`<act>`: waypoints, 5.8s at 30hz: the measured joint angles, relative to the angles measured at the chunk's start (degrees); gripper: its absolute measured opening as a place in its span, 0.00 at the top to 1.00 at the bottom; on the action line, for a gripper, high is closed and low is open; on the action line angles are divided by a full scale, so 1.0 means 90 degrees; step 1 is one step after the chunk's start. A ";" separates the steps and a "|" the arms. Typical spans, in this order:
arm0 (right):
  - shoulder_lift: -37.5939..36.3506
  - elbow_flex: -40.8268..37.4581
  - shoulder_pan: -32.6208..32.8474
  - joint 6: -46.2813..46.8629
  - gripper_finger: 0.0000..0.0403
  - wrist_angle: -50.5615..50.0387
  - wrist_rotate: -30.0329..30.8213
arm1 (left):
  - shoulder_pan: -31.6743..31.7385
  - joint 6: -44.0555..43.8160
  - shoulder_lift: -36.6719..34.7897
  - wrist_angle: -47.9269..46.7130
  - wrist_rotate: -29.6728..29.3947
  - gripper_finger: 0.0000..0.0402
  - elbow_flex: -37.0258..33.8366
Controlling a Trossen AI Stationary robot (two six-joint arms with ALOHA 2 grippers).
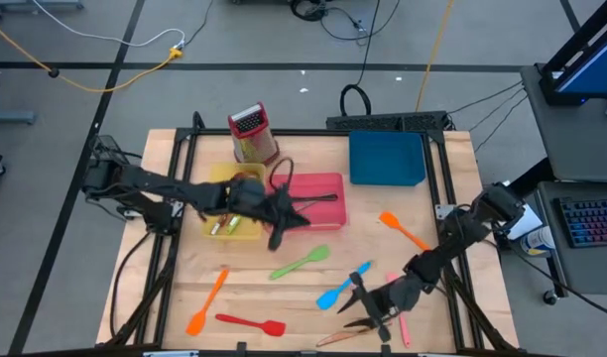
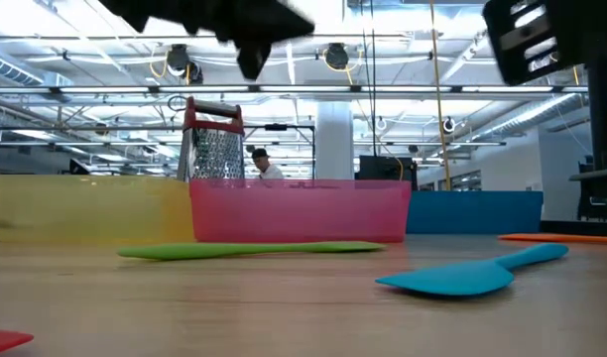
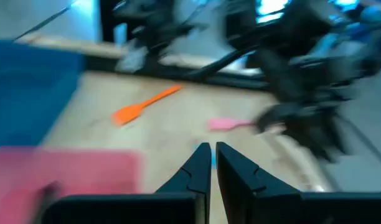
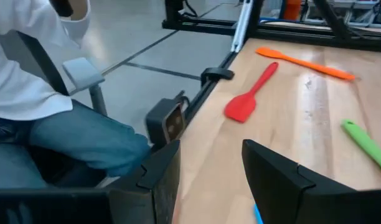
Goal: Pick & Place Kitchen Items
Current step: Put the gold table knife into the pink bin
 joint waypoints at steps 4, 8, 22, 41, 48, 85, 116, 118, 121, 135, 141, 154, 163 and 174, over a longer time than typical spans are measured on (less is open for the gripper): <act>0.0000 0.0000 0.0438 0.0122 0.59 -0.0128 0.0414 | -0.0775 0.0099 -0.0004 0.0442 -0.0582 0.91 0.0000; 0.0000 0.0000 0.0881 0.0449 0.59 -0.0581 0.0982 | -0.1525 0.0149 0.0024 0.0734 -0.1411 0.82 0.0000; 0.0057 -0.0007 0.1598 0.1617 0.59 -0.1402 0.1659 | -0.2989 -0.0326 0.1736 0.3248 -0.2571 0.66 0.0081; 0.1132 -0.0010 0.1619 0.1909 0.59 -0.1269 0.1447 | -0.3210 -0.0154 0.3357 0.3365 -0.2723 0.67 0.1731; 0.1381 -0.0005 0.1626 0.1872 0.59 -0.1178 0.1534 | -0.3193 -0.0185 0.3367 0.3285 -0.2720 0.67 0.1727; 0.1433 -0.0532 0.0896 0.0902 0.90 -0.0295 0.1770 | -0.2985 -0.1888 0.3369 0.0962 -0.2686 0.63 0.1719; 0.1433 -0.0532 0.0834 0.0515 0.89 -0.0253 0.2303 | -0.2640 -0.3726 0.4523 0.1141 -0.0521 0.59 0.1729; 0.1433 -0.0532 0.0834 0.0519 0.89 -0.0254 0.2305 | -0.2552 -0.3725 0.4520 0.1079 -0.0602 0.59 0.1732; 0.1433 -0.0532 0.0834 0.0522 0.89 -0.0249 0.2304 | -0.2440 -0.3723 0.4523 0.0895 -0.0553 0.59 0.1845; 0.1428 -0.0532 0.0837 0.0537 0.89 -0.0254 0.2303 | -0.2521 -0.3248 0.4535 -0.2465 -0.0375 0.59 0.3587; 0.1428 -0.0529 0.0866 0.0534 0.89 -0.0258 0.2303 | -0.2562 -0.3384 0.4732 -0.2476 -0.0346 0.59 0.3580; 0.1428 -0.0529 0.0866 0.0366 0.89 -0.0233 0.2333 | -0.2490 -0.3121 0.4903 -0.2098 -0.0163 0.61 0.3593; 0.1428 -0.0529 0.0873 0.0179 0.89 -0.0258 0.2591 | -0.2460 -0.2951 0.4921 -0.2042 -0.0167 0.78 0.3585; 0.1430 -0.0534 0.0871 -0.0342 0.89 0.0033 0.2655 | -0.2364 -0.3055 0.4921 -0.2015 0.0024 0.79 0.3582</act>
